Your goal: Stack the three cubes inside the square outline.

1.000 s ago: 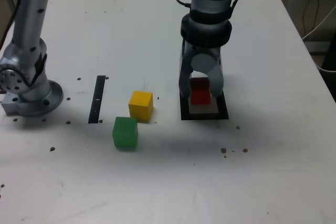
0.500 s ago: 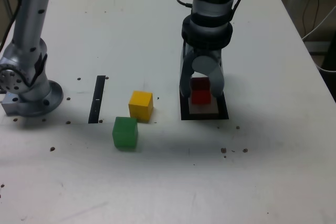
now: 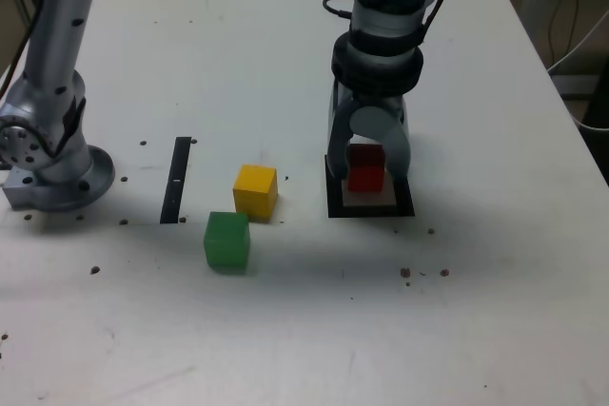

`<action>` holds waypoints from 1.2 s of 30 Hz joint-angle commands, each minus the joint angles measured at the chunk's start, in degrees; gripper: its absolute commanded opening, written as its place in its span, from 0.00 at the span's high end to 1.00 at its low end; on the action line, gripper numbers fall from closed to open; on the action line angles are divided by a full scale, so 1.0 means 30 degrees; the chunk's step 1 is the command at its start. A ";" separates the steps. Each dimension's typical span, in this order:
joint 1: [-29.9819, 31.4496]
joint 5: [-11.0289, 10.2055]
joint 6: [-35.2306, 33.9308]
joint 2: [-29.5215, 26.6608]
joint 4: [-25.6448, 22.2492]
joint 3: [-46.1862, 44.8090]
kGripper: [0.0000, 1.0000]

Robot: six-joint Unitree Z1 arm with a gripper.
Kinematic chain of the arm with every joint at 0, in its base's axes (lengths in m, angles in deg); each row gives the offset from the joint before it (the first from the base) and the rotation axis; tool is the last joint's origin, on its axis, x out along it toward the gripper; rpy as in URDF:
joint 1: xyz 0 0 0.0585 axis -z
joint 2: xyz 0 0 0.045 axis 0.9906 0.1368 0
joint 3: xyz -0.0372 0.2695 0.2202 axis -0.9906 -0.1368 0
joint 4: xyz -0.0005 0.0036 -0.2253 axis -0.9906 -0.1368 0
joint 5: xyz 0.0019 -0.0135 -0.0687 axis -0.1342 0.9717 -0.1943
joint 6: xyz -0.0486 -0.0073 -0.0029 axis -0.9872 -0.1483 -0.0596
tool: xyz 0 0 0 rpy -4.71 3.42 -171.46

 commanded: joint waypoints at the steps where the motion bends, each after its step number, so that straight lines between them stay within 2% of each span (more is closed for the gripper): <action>1: 0.0031 -0.0093 -0.0103 -0.0216 0.0014 -0.0128 0.05; 3: 0.0046 -0.0214 -0.0251 -0.0447 -0.0020 -0.0290 0.01; 10: 0.0254 -0.0854 -0.0774 -0.1796 -0.0166 -0.0802 0.01; 15: 0.0225 -0.1768 -0.0487 -0.4267 -0.0796 -0.1707 0.01; 19: -0.0237 -0.2299 0.0783 -0.5993 -0.1893 -0.2334 0.01; 23: -0.0991 -0.2164 0.2250 -0.6525 -0.2829 -0.2964 0.01; 27: -0.1409 -0.2039 0.2891 -0.6506 -0.2699 -0.3827 0.01; 31: -0.1441 -0.1711 0.3033 -0.6528 -0.1747 -0.5236 0.01; 36: -0.1139 -0.0629 0.3051 -0.6692 0.0121 -0.7287 0.01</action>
